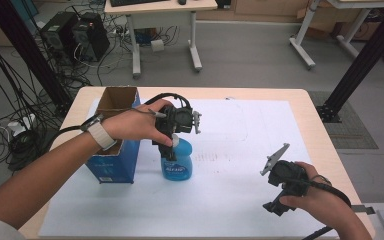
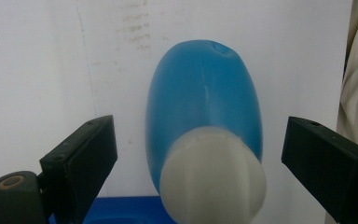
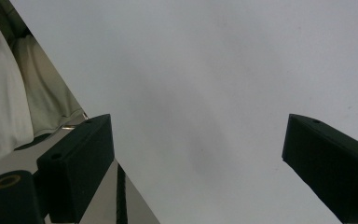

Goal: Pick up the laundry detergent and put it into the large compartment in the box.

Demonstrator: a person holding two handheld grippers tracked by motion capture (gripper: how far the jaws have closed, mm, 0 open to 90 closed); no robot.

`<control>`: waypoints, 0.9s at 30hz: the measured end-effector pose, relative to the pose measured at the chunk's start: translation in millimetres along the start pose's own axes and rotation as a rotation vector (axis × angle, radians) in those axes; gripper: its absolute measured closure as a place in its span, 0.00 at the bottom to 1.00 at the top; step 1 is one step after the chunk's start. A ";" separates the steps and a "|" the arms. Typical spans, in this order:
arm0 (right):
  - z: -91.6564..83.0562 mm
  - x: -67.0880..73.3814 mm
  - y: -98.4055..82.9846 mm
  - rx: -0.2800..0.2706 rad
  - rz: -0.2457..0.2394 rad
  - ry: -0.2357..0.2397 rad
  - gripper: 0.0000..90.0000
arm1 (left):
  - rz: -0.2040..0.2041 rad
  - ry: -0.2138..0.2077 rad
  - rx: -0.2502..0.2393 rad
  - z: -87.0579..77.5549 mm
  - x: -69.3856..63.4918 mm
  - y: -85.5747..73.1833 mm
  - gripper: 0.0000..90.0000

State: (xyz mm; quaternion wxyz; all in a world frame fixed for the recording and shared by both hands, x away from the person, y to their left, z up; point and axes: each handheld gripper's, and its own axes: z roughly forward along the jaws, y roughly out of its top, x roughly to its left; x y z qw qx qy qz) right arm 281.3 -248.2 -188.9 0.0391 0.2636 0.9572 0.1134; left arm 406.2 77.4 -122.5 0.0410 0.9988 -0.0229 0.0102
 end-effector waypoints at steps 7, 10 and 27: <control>-0.7 0.0 -2.1 0.001 0.009 -0.001 0.10 | -0.003 0.002 0.007 13.2 -0.1 1.7 0.12; -0.3 0.4 -2.9 -0.001 0.011 0.000 0.10 | -0.003 0.008 0.017 15.5 -1.1 3.8 0.12; 0.8 -1.4 -4.6 -0.001 0.017 0.004 0.10 | -0.002 -0.002 0.026 22.9 1.0 5.3 0.33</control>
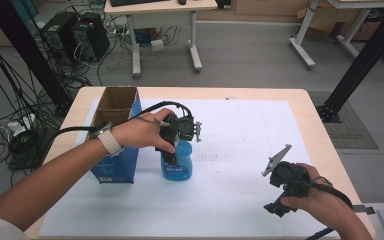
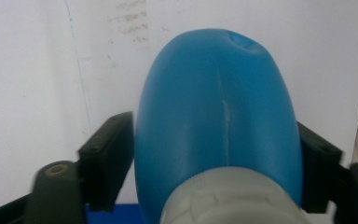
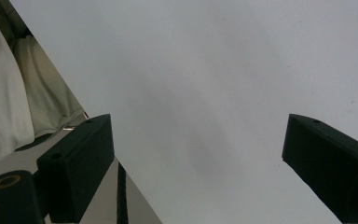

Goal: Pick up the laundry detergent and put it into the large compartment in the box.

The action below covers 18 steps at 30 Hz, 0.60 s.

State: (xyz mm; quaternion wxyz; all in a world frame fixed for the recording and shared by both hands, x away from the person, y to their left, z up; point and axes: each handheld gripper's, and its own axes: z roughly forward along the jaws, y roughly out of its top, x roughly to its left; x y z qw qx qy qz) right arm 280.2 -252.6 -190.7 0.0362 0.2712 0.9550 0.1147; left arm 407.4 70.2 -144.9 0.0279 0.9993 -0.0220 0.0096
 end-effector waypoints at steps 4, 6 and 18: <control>-0.7 0.2 -0.1 0.001 0.001 -0.003 0.10 | -0.011 -0.014 0.001 -0.9 1.1 0.5 0.41; -1.0 0.2 -0.5 0.000 0.000 -0.004 0.10 | -0.017 -0.008 -0.002 -0.9 -0.5 0.1 0.42; -7.0 2.8 0.6 0.003 -0.007 -0.013 0.10 | -0.164 -0.024 -0.015 -28.0 -1.1 -3.7 0.42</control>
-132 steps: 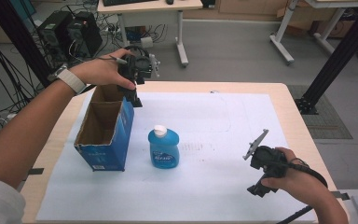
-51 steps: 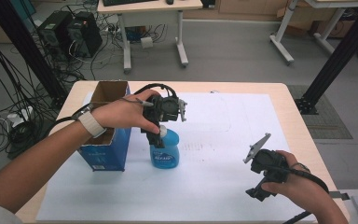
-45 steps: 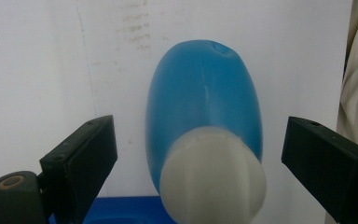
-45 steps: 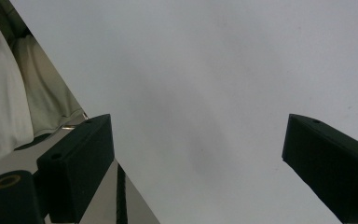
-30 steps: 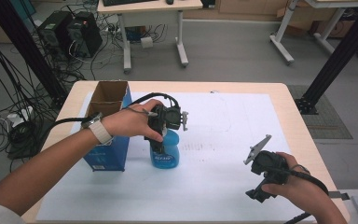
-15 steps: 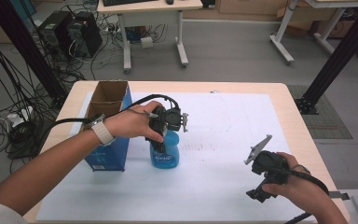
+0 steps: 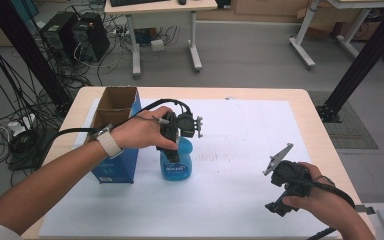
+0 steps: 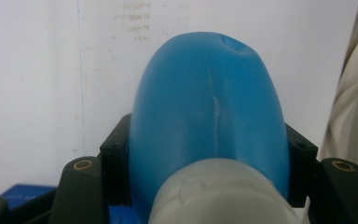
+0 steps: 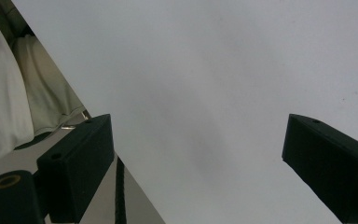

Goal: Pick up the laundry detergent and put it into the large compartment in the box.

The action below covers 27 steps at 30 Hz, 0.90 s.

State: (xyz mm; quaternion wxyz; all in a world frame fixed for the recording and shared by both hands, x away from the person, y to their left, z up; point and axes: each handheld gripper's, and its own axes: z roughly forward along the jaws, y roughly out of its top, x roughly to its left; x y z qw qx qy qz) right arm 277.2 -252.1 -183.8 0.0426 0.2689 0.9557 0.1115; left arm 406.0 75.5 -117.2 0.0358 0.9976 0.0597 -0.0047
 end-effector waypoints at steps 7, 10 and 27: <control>-1.5 1.8 2.0 0.002 -0.006 -0.003 0.10 | -0.184 -0.027 -0.011 -38.9 5.8 -6.8 0.42; -2.0 2.4 4.3 -0.001 -0.016 -0.007 0.10 | -0.259 -0.041 -0.022 -54.6 10.1 -11.9 0.42; -18.9 6.1 28.0 -0.008 -0.127 -0.033 0.10 | -0.715 -0.010 -0.101 -162.7 8.5 -78.6 0.42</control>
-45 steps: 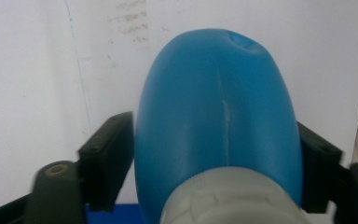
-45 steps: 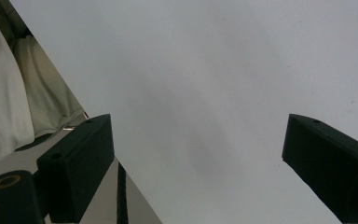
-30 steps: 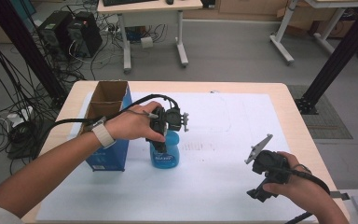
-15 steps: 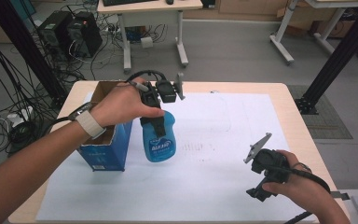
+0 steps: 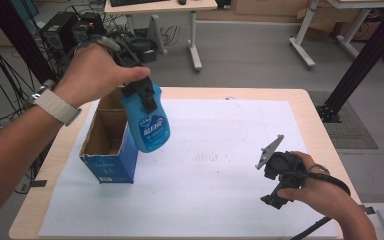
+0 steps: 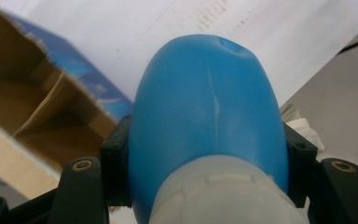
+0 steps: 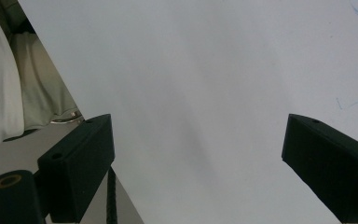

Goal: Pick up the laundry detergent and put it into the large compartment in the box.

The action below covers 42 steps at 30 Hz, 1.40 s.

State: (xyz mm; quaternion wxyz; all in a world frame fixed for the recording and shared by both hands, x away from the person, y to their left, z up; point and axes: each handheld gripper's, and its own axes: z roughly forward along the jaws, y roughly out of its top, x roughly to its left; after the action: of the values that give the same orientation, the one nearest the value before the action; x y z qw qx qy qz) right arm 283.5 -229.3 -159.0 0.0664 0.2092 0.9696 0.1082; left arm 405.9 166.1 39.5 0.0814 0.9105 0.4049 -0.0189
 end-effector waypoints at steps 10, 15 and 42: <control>-2.0 1.5 10.9 -0.013 -0.053 -0.002 0.10 | -0.243 0.051 -0.054 -40.2 28.6 -48.6 0.42; -1.8 1.8 16.4 -0.022 -0.078 0.000 0.10 | -0.361 0.059 -0.036 -36.6 46.7 -60.4 0.42; 8.7 -2.2 26.6 -0.025 -0.095 0.020 0.10 | -0.506 0.131 -0.049 63.4 77.6 -68.8 0.42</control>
State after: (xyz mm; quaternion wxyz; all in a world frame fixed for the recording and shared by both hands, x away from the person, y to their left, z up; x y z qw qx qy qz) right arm 297.4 -204.9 -160.9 0.0643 0.1609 0.9776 0.1191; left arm 409.0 258.0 -39.9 0.0698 0.7772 0.6247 0.0301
